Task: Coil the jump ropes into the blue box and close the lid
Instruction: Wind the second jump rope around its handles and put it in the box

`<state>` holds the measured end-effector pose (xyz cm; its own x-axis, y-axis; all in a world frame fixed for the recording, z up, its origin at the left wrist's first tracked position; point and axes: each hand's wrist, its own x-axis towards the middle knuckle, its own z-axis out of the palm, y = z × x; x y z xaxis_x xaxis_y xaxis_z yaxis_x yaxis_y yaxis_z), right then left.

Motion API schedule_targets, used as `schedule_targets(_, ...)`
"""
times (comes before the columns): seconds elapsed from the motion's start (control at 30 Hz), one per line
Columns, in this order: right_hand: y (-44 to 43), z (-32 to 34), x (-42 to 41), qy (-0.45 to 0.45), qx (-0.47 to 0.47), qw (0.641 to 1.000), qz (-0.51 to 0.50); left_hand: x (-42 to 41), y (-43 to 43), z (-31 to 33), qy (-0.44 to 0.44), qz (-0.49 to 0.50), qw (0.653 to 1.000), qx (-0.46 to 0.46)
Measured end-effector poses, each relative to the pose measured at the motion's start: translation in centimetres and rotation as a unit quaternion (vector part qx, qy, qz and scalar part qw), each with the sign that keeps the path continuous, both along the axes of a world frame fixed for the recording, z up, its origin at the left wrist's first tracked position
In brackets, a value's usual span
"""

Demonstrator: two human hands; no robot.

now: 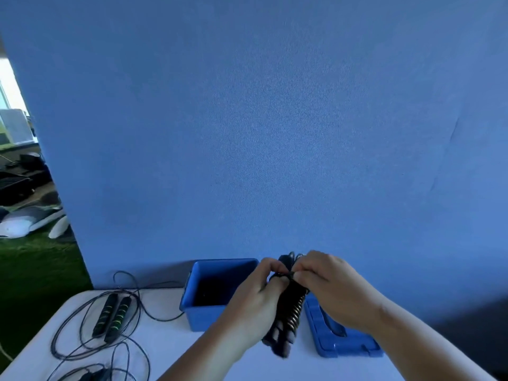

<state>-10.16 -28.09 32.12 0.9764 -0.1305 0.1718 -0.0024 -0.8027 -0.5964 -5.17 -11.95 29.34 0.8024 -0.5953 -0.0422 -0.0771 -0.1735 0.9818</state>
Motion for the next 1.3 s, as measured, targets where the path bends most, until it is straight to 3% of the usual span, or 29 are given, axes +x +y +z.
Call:
schedule_targets(0.17,-0.6,-0.2,-0.3,-0.038,-0.040,0.998,0.037,0.0,0.5,0.6,0.011,-0.023,1.000,-0.002)
schedule_targets(0.4,0.5,-1.3,-1.8,-0.206,-0.051,0.977,-0.006,-0.6,0.3,0.9,0.090,0.021,0.993,-0.070)
schedule_targets(0.53,0.5,-2.1,-2.1,-0.255,-0.131,0.958,0.017,-0.5,0.3,0.8,0.147,0.043,0.985,-0.076)
schedule_targets(1.07,1.1,-1.7,-2.3,-0.259,-0.225,0.939,0.027,0.2,0.5,1.8,0.305,0.040,0.947,-0.093)
schedule_targets(1.3,0.6,-1.9,-2.0,-0.161,-0.192,0.967,0.033,-0.5,0.9,1.5,0.243,0.029,0.965,-0.093)
